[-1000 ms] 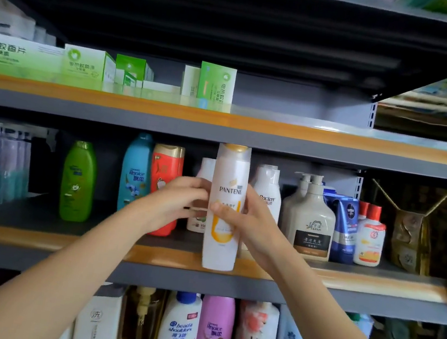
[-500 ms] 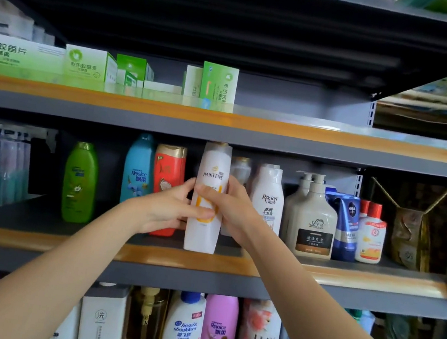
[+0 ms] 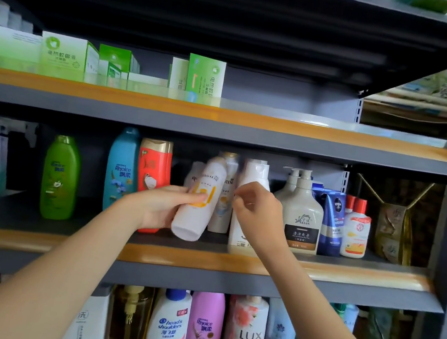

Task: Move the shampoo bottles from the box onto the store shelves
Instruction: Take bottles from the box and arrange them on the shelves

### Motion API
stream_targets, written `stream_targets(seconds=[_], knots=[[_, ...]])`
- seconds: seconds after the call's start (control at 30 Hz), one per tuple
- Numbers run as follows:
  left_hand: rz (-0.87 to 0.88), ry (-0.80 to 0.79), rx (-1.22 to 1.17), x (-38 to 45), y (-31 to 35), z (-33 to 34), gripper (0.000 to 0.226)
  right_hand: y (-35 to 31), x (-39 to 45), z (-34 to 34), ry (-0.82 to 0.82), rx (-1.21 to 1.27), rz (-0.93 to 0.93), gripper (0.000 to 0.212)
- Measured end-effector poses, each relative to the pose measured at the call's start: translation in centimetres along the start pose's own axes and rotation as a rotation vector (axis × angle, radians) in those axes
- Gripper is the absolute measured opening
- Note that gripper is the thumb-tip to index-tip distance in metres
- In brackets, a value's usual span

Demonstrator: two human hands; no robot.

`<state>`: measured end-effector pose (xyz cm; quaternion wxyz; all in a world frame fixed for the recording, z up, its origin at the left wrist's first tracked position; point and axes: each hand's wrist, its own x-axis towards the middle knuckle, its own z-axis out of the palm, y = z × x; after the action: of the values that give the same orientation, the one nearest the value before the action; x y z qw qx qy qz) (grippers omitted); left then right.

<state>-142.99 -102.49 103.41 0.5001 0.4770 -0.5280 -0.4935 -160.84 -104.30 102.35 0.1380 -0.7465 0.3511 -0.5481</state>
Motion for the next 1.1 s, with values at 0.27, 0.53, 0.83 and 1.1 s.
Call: stream_targets(seconds=[0.27,0.53,0.83,1.1], knots=[[0.095,-0.051,-0.005,0.4,0.2,0.5,0.049,1.3,0.1,-0.4,0.319,-0.029,-0.076,0.010],[0.135,0.070,0.000,1.4,-0.8,0.6,0.058,2.3,1.0,0.8,0.247,-0.170,0.014,0.047],[0.065,0.059,0.178,1.8,-0.7,2.0,0.065,3.3,0.7,1.9,0.035,-0.453,0.226,0.116],[-0.031,0.076,0.518,1.9,-2.0,2.4,0.072,3.5,0.8,2.2,0.026,-0.453,0.228,0.110]])
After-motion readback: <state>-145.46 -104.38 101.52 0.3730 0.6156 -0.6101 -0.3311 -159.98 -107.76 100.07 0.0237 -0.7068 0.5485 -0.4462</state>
